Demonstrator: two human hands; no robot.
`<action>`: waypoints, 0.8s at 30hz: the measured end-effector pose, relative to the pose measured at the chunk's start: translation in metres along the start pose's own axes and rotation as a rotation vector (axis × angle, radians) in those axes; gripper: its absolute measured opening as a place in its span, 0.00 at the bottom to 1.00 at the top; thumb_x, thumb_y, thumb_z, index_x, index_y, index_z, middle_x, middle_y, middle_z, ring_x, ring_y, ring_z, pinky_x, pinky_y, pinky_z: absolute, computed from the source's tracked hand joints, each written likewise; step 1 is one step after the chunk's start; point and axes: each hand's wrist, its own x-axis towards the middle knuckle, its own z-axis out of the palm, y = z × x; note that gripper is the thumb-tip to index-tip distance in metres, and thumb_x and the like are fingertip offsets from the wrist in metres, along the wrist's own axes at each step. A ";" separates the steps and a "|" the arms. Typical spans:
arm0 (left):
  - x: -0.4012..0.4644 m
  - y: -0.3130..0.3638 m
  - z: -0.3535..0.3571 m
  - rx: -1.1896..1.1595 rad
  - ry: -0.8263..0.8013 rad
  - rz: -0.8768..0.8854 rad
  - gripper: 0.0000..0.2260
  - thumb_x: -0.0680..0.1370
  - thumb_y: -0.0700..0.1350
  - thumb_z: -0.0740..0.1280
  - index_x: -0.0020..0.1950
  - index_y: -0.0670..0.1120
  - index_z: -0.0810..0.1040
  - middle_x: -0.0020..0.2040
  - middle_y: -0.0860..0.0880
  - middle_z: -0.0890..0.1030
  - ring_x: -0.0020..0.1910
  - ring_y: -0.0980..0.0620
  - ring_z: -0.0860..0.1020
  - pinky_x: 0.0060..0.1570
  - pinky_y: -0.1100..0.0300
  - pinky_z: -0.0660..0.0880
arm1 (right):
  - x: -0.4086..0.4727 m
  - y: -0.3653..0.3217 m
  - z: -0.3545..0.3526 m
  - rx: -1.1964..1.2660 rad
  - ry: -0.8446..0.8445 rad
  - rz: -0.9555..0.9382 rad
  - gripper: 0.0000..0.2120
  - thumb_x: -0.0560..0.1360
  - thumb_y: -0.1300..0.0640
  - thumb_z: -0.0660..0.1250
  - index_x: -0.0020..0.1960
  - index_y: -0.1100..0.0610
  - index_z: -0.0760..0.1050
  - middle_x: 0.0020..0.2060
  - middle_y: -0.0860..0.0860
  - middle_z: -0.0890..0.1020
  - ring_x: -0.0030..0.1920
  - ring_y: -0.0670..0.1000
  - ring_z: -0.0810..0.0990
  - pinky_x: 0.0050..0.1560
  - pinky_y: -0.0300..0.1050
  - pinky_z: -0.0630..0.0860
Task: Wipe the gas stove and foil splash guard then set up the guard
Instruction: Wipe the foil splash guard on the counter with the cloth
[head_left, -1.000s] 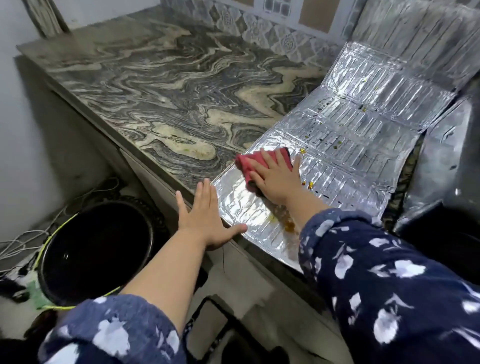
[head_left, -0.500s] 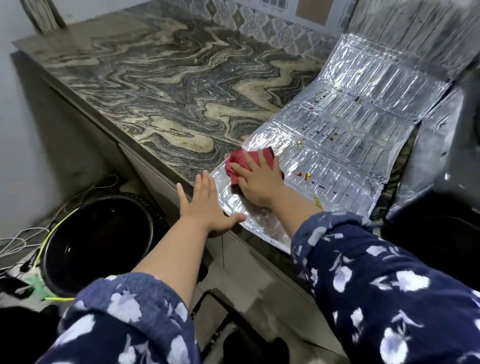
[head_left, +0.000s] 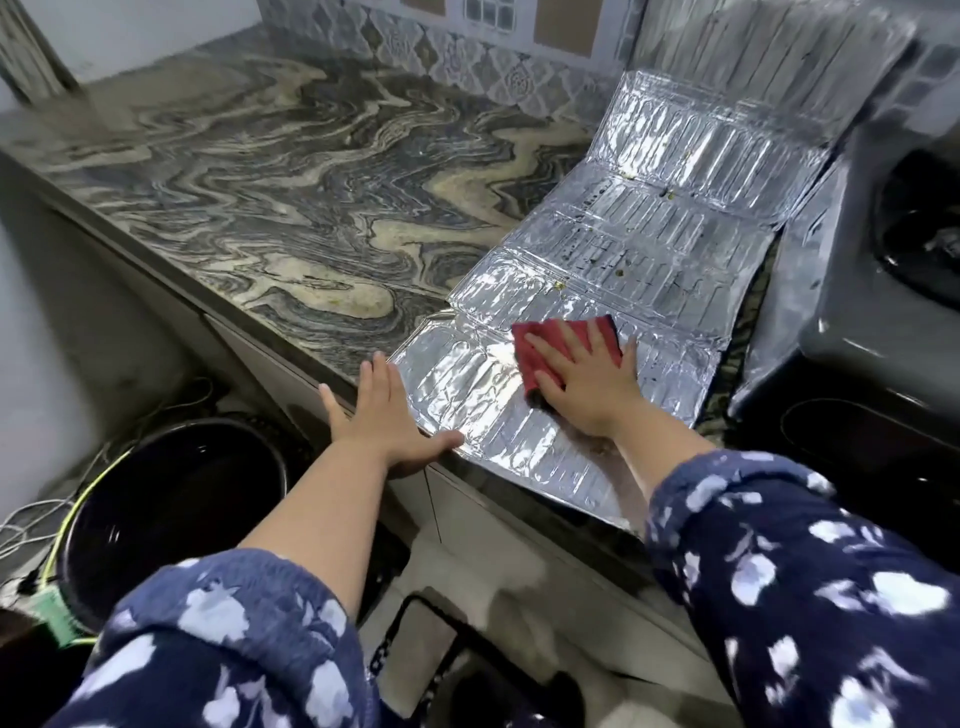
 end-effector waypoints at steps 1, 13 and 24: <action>0.000 0.000 0.001 -0.001 0.001 0.001 0.56 0.66 0.77 0.55 0.76 0.42 0.32 0.76 0.46 0.30 0.76 0.49 0.31 0.68 0.32 0.33 | 0.009 0.004 -0.005 0.010 -0.006 0.053 0.25 0.78 0.37 0.39 0.74 0.33 0.38 0.78 0.46 0.39 0.76 0.59 0.35 0.68 0.73 0.32; 0.038 0.047 -0.043 0.068 -0.046 0.255 0.58 0.65 0.71 0.67 0.77 0.45 0.35 0.77 0.45 0.32 0.77 0.47 0.34 0.70 0.32 0.37 | -0.007 -0.017 -0.005 0.073 0.057 0.047 0.25 0.79 0.46 0.48 0.75 0.39 0.49 0.78 0.50 0.43 0.77 0.60 0.41 0.74 0.65 0.37; 0.052 0.055 -0.041 0.079 -0.134 0.193 0.64 0.59 0.70 0.71 0.76 0.45 0.33 0.76 0.42 0.30 0.76 0.43 0.32 0.70 0.33 0.38 | -0.122 -0.007 0.023 0.052 -0.025 -0.059 0.30 0.71 0.38 0.37 0.73 0.32 0.44 0.78 0.47 0.42 0.77 0.57 0.37 0.74 0.60 0.34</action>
